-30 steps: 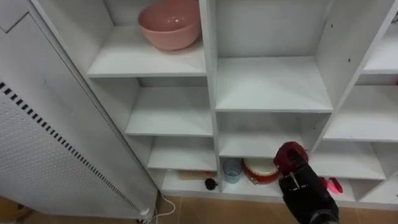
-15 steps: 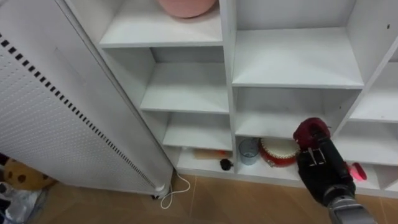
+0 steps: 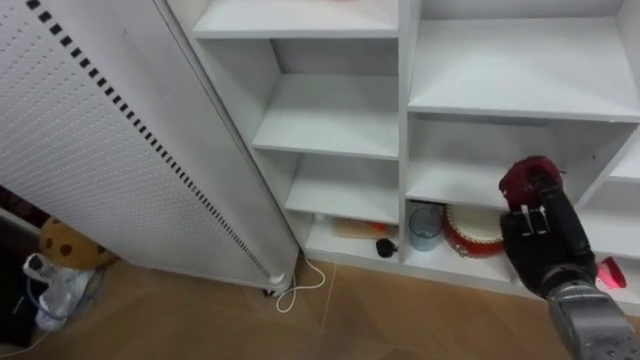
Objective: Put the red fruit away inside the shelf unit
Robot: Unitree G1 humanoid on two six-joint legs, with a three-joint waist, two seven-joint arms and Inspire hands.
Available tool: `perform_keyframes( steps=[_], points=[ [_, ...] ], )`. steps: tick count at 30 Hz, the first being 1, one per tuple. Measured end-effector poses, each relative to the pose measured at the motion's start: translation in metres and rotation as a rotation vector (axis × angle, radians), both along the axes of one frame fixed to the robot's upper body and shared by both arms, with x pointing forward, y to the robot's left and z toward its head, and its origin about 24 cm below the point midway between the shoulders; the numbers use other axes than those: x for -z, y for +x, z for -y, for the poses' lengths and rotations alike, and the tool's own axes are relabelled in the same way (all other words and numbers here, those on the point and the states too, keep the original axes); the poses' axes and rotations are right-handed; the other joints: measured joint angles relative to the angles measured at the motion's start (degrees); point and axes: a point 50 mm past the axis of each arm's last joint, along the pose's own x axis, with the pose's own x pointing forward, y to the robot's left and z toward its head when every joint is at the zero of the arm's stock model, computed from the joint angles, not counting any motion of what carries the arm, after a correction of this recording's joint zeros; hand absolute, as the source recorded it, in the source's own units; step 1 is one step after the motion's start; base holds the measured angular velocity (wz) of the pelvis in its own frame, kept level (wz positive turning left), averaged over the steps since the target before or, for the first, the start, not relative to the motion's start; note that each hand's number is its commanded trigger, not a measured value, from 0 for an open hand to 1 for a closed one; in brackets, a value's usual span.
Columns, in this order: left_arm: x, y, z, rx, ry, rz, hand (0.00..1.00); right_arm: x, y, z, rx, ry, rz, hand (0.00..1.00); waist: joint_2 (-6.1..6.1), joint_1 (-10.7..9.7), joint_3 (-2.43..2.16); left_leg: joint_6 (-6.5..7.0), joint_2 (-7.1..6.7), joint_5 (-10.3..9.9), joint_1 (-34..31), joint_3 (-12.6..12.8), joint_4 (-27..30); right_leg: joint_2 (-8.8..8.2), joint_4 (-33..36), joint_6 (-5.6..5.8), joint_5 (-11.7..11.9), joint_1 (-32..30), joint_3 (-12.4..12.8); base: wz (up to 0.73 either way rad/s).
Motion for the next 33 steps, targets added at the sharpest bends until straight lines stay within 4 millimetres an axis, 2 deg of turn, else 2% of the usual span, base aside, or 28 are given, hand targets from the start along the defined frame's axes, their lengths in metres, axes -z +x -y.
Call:
perform_keyframes(
  steps=[1,2,3,4,11,18,26,29,33],
  points=[
    [0.000,0.000,0.000,0.000,0.000,0.002,0.00,-0.002,0.001,0.001,0.004,-0.002,0.001,1.00,-0.01,0.00,-0.04,0.07,0.00,-0.09,-0.28,0.01,0.34,-0.06,0.26,0.00,-0.04,-0.27,0.02,0.00],
    [-0.001,0.002,0.000,0.002,-0.002,0.009,0.00,-0.007,0.003,0.001,0.008,-0.003,0.008,0.87,-0.01,-0.01,-0.05,0.11,-0.02,-0.11,-0.75,0.01,0.69,-0.16,0.53,-0.01,-0.04,-0.65,0.02,0.00],
    [-0.002,0.004,0.000,0.004,-0.001,0.019,0.00,-0.011,0.005,0.000,0.013,-0.002,0.015,0.55,-0.03,-0.02,-0.06,0.19,-0.02,-0.16,-1.09,-0.01,1.14,-0.23,0.89,-0.01,-0.04,-0.88,0.02,0.00],
    [-0.003,0.005,-0.001,0.006,-0.001,0.025,0.00,-0.014,0.006,0.000,0.015,-0.003,0.020,0.00,-0.03,0.01,-0.06,0.24,-0.02,-0.22,-1.22,-0.02,1.41,-0.26,1.15,0.01,-0.09,-0.97,0.03,0.00],
    [-0.009,0.009,-0.010,0.018,0.016,0.062,0.00,-0.036,0.015,-0.004,0.032,-0.004,0.037,0.00,0.18,0.11,-0.36,0.27,-0.26,-0.24,-1.83,-0.94,2.61,-0.43,1.75,0.02,-0.15,-0.91,-0.56,0.03],
    [-0.009,0.005,-0.012,0.027,0.027,0.053,0.00,-0.037,0.015,-0.002,0.060,-0.017,-0.017,0.00,0.80,1.63,-0.76,0.22,-0.33,-0.48,-2.15,-1.16,3.25,-0.70,2.27,0.03,-0.46,-0.95,-0.75,0.02],
    [-0.005,-0.011,-0.013,0.016,0.027,0.011,0.00,-0.052,0.017,0.003,0.091,-0.027,0.003,0.00,0.85,1.72,-0.79,0.36,-0.44,-0.41,-2.14,-1.30,3.20,-1.06,2.31,-0.03,-0.59,-0.75,-1.28,0.00],
    [-0.006,-0.011,-0.012,0.015,0.022,0.021,0.00,-0.060,0.017,0.006,0.100,-0.040,0.008,0.00,0.83,1.43,-0.80,0.36,-0.46,-0.41,-2.04,-1.28,3.08,-1.08,2.25,-0.03,-0.61,-0.74,-1.25,0.00],
    [-0.008,-0.006,-0.009,0.024,0.010,0.052,0.00,-0.060,0.017,0.007,0.110,-0.042,-0.022,0.00,0.79,1.36,-0.82,0.36,-0.47,-0.39,-1.47,-1.23,2.85,-1.07,2.07,-0.03,-0.61,-0.23,-1.24,0.00]
  ],
)
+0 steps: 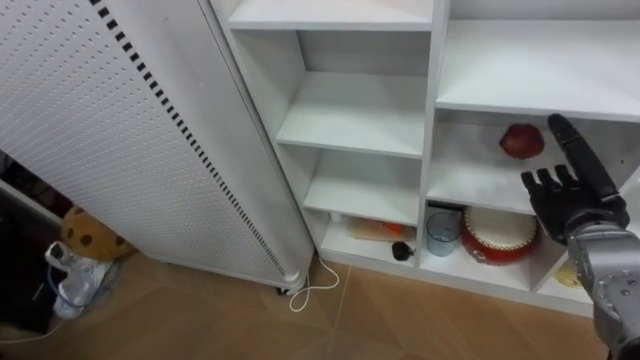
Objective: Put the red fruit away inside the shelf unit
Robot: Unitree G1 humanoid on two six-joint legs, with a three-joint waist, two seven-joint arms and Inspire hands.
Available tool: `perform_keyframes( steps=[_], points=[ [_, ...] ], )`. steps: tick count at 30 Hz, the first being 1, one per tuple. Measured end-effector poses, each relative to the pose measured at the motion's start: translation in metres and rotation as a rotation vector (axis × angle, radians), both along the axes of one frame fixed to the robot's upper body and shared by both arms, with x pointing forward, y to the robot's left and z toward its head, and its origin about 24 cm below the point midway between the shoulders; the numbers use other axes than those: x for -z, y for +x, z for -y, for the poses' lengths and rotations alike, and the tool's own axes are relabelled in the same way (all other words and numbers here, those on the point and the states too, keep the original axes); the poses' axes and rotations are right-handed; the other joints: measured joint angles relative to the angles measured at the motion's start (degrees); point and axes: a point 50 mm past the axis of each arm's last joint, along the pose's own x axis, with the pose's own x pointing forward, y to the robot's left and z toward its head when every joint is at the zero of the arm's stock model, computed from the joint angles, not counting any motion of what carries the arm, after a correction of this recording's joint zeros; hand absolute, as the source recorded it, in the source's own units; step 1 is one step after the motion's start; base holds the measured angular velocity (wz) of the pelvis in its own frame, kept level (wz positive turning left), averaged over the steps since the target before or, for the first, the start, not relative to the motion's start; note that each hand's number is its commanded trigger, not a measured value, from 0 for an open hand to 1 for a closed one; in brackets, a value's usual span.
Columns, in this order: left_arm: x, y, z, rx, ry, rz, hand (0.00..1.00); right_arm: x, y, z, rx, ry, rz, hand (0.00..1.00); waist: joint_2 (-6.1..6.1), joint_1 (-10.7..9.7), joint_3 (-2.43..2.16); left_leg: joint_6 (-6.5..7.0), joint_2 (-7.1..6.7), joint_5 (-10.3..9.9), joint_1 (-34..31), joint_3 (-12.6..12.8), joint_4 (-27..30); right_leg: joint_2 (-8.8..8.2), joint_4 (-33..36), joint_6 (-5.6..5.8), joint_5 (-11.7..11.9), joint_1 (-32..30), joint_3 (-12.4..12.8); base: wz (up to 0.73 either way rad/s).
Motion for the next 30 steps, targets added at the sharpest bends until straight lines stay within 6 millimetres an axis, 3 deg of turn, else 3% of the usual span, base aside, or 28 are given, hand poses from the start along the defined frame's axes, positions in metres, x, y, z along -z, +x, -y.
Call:
perform_keyframes(
  steps=[9,16,22,30],
  points=[
    [-0.001,0.003,0.002,0.009,-0.016,0.018,0.00,0.002,0.000,-0.002,-0.005,-0.007,-0.021,0.00,-0.20,-1.08,0.08,0.27,-0.98,0.48,1.63,0.03,-1.64,-0.92,-0.31,0.35,-0.13,1.21,0.00,0.04],
    [0.000,0.001,0.001,0.012,-0.022,0.004,0.00,0.010,0.000,0.000,-0.008,-0.012,-0.034,0.00,-0.53,-1.25,0.21,0.32,-0.89,0.55,3.34,0.03,-2.63,-0.72,-1.66,0.58,0.13,2.92,-0.24,-0.01],
    [0.005,-0.010,-0.003,0.006,-0.027,-0.061,0.00,0.034,-0.006,0.004,-0.035,-0.058,-0.073,0.00,-1.14,-1.29,0.54,0.30,-0.53,0.57,8.34,0.04,-5.69,0.49,-5.32,1.22,0.78,7.92,-0.18,-0.07],
    [0.005,-0.010,-0.020,-0.033,-0.007,-0.096,0.00,0.100,-0.042,0.030,-0.078,-0.209,-0.246,0.00,-2.45,-1.73,1.00,0.23,-0.10,0.80,17.61,-0.22,-12.05,2.44,-13.06,2.53,2.10,17.60,-0.94,-0.05]
  ],
)
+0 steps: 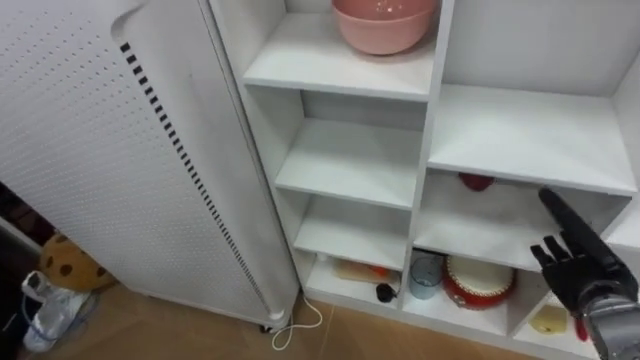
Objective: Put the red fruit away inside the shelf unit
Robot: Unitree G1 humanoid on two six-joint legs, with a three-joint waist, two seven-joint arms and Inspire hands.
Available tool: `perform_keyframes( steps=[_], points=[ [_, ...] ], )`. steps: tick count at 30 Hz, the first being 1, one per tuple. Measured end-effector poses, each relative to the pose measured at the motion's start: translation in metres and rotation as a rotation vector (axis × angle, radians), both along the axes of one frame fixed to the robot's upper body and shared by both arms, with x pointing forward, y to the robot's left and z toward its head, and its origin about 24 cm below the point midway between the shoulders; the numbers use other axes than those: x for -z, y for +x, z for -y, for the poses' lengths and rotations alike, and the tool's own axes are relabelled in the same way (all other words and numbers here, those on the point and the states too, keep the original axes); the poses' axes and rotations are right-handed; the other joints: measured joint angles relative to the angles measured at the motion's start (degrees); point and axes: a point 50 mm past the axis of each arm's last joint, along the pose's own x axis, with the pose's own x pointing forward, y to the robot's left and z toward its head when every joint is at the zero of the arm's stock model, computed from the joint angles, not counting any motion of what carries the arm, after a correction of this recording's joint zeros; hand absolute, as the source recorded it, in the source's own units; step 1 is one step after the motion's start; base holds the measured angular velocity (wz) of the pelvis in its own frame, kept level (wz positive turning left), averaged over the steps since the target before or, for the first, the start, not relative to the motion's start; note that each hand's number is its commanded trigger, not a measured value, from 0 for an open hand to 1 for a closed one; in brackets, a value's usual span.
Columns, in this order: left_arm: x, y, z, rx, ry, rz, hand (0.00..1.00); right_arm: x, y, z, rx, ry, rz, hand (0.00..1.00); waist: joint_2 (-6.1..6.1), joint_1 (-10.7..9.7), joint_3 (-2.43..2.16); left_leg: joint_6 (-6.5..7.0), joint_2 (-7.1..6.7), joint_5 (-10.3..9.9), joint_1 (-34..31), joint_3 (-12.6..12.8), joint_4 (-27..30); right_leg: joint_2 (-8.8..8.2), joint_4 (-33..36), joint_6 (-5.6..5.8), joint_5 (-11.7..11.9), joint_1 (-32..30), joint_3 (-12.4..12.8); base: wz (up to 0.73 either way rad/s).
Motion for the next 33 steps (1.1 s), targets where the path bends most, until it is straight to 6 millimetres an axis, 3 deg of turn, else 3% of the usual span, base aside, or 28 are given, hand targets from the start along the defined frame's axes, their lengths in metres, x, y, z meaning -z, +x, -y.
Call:
perform_keyframes(
  steps=[7,8,11,12,15,16,18,24,28,33],
  points=[
    [0.000,-0.001,-0.014,-0.044,0.035,-0.021,0.00,0.070,-0.058,0.010,-0.080,-0.095,-0.208,0.00,-0.79,-2.73,-0.08,-0.23,0.43,0.31,10.07,-0.48,-6.37,1.85,-8.69,1.41,1.25,11.75,-1.93,0.08],
    [0.001,-0.004,-0.016,-0.046,0.046,-0.028,0.00,0.086,-0.075,0.010,-0.100,-0.102,-0.257,0.00,-0.93,-3.00,-0.25,-0.29,0.58,0.61,12.47,-0.53,-8.17,2.34,-11.29,1.64,1.77,14.60,-2.82,0.06],
    [0.001,-0.010,-0.020,-0.046,0.072,-0.045,0.00,0.127,-0.120,0.001,-0.163,-0.116,-0.412,0.00,-1.39,-3.95,-1.38,-0.44,0.93,0.84,17.31,-0.81,-11.73,3.99,-16.91,2.35,3.67,20.29,-3.35,0.00],
    [0.001,-0.010,-0.020,-0.046,0.074,-0.041,0.00,0.134,-0.129,0.000,-0.178,-0.121,-0.442,0.00,-1.40,-4.12,-1.57,-0.47,0.99,0.86,18.10,-0.95,-12.10,4.31,-17.99,2.49,4.03,21.36,-3.51,0.04],
    [0.000,-0.015,-0.020,-0.050,0.113,-0.023,0.00,0.170,-0.185,-0.016,-0.290,-0.140,-0.619,0.00,-1.89,-5.32,-2.18,-0.56,0.59,0.91,23.98,-1.09,-16.08,4.96,-21.93,3.06,4.52,27.09,-3.17,0.01],
    [0.000,-0.016,-0.020,-0.052,0.115,-0.022,0.00,0.175,-0.194,-0.020,-0.309,-0.142,-0.648,0.00,-1.91,-5.79,-2.21,-0.57,0.52,0.91,25.00,-1.10,-16.64,5.08,-22.59,3.15,4.57,28.22,-3.18,0.00],
    [0.001,-0.022,-0.016,-0.043,0.127,-0.018,0.00,0.191,-0.232,-0.032,-0.370,-0.131,-0.745,0.00,-2.05,-7.04,-2.71,-0.59,0.38,0.90,28.83,-0.92,-19.07,5.70,-25.25,3.68,4.90,32.08,-3.19,-0.03],
    [0.004,-0.027,-0.007,-0.112,0.126,0.008,0.00,0.210,-0.281,-0.057,-0.482,-0.118,-0.895,0.00,-2.71,-9.06,-3.06,-0.81,0.36,0.86,36.12,0.71,-22.97,6.35,-28.34,4.33,5.31,38.42,-2.18,-0.16],
    [0.004,-0.031,-0.006,-0.119,0.120,0.005,0.00,0.214,-0.292,-0.063,-0.537,-0.133,-0.934,0.00,-2.93,-10.70,-3.03,-0.82,0.33,0.85,39.19,1.11,-24.35,6.77,-29.21,4.60,5.53,41.09,-0.53,-0.07],
    [0.004,-0.044,-0.013,-0.179,0.134,-0.021,0.00,0.216,-0.310,-0.065,-0.635,-0.206,-1.027,0.00,-3.00,-11.45,-2.94,-0.96,0.43,0.70,41.68,1.86,-24.93,7.29,-29.16,4.60,5.53,42.58,4.02,-0.14]
  ],
)
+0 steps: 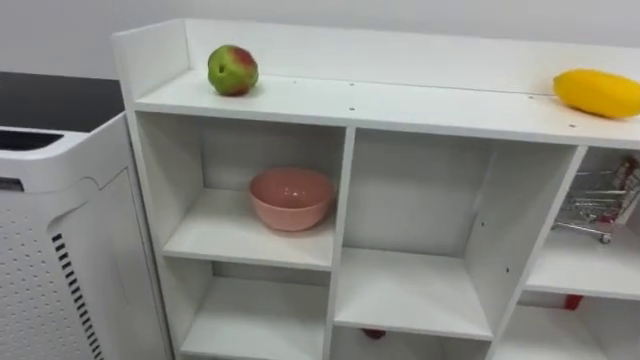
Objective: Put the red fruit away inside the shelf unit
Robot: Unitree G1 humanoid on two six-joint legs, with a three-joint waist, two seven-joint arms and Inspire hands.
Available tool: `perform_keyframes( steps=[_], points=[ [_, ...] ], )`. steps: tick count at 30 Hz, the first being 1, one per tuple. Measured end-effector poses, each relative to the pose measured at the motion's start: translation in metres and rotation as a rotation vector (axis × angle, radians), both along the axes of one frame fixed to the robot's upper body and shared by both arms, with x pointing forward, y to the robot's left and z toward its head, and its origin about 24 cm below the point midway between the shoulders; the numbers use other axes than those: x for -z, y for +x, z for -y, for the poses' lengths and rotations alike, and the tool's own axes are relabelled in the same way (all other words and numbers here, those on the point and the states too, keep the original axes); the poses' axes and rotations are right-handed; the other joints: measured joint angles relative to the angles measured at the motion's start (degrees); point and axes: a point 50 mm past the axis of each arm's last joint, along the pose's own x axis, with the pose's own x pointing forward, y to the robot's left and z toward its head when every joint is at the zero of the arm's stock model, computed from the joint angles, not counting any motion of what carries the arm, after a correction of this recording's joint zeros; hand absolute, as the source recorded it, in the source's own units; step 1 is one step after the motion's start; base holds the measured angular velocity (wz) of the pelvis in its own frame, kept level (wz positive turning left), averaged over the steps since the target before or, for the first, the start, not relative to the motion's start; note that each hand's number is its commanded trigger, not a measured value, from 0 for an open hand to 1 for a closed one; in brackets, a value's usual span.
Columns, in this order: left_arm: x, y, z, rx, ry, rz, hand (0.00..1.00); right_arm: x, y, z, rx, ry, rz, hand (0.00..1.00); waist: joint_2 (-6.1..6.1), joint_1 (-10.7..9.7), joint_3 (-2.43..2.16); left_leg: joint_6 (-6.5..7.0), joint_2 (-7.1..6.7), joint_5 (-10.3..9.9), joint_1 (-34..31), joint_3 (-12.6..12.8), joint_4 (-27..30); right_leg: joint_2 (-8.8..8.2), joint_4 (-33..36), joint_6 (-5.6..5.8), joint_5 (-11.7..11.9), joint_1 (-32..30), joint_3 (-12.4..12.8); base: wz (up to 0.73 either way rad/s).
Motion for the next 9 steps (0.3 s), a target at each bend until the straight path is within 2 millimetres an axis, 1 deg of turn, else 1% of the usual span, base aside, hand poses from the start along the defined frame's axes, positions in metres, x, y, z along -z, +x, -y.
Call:
perform_keyframes(
  steps=[2,3,5,6,9],
  points=[
    [0.001,-0.006,-0.001,-0.008,0.002,-0.023,0.00,0.002,-0.010,-0.001,-0.009,-0.004,-0.051,0.00,0.06,-0.10,-0.03,-0.04,0.00,-0.05,0.29,0.03,0.05,0.13,-0.09,0.00,0.00,0.25,0.93,-0.03],
    [0.001,-0.007,-0.001,-0.010,0.002,-0.031,0.00,0.002,-0.013,-0.001,-0.007,-0.004,-0.064,0.00,0.06,-0.14,-0.03,-0.04,0.00,-0.06,0.30,0.03,0.09,0.14,-0.11,0.00,0.00,0.27,1.00,-0.05],
    [0.003,-0.017,-0.001,-0.037,0.002,-0.075,0.00,0.003,-0.023,0.000,0.029,-0.003,-0.102,0.00,0.13,-0.25,0.03,-0.05,0.01,-0.05,0.97,0.05,0.04,0.39,-0.37,-0.14,0.09,0.49,2.31,-0.15],
    [0.004,-0.024,-0.001,-0.062,-0.010,-0.106,0.00,0.004,-0.027,0.000,0.038,-0.001,-0.118,0.00,-0.05,-0.50,0.01,-0.15,0.07,-0.11,1.55,-0.05,-0.02,0.54,-0.85,-0.21,0.28,1.10,2.49,-0.17],
    [0.006,-0.032,0.002,-0.077,-0.030,-0.164,0.00,0.004,-0.031,-0.001,0.042,0.007,-0.138,0.00,-0.05,-0.79,0.02,-0.29,0.23,-0.41,2.17,-0.12,-0.24,0.78,-0.85,-0.33,0.37,1.51,2.74,-0.05]
  ],
)
